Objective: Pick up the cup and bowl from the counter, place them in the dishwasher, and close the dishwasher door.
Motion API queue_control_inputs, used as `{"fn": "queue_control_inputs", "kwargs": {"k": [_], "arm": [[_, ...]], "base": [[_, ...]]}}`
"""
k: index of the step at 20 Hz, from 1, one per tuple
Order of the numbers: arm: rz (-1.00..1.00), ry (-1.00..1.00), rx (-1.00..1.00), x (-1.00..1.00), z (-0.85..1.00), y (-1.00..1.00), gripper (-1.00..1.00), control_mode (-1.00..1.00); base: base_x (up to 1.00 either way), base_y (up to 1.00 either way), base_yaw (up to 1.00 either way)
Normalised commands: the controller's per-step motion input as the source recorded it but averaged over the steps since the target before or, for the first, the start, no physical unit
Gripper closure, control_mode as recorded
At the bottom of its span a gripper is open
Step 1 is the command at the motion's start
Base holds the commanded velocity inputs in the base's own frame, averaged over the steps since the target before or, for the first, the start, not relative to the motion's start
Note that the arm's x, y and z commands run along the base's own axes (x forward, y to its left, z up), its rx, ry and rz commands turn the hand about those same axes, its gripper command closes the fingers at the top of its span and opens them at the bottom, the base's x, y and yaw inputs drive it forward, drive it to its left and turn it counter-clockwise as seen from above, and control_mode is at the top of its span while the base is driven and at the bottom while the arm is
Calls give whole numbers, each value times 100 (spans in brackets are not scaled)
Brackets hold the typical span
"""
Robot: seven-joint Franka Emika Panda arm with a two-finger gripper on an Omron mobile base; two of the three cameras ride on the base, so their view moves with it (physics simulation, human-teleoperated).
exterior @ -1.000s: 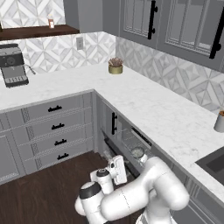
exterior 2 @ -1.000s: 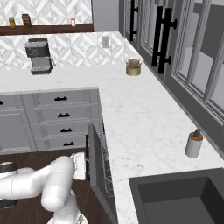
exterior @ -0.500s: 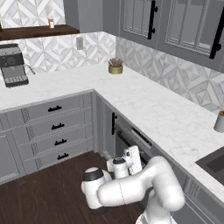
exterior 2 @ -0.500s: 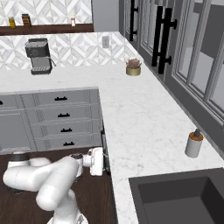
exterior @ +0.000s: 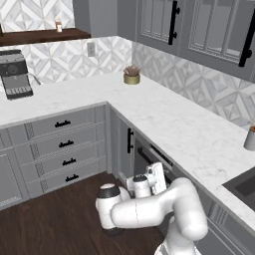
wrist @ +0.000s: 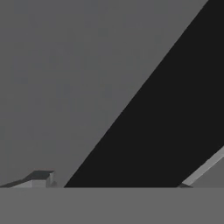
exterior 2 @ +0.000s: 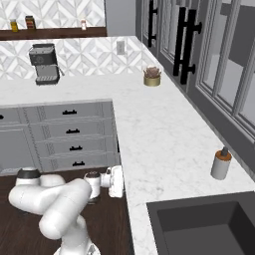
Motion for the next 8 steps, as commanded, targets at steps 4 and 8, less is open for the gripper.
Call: {"fn": "queue_control_inputs", "kwargs": {"k": [4,8], "arm": [[-21,-1,-28,100,-72,-97,-100,-100],[-12,0,-11,100,-66,-100,-100,-100]], "base": [[0,0,0],[0,0,0]]}}
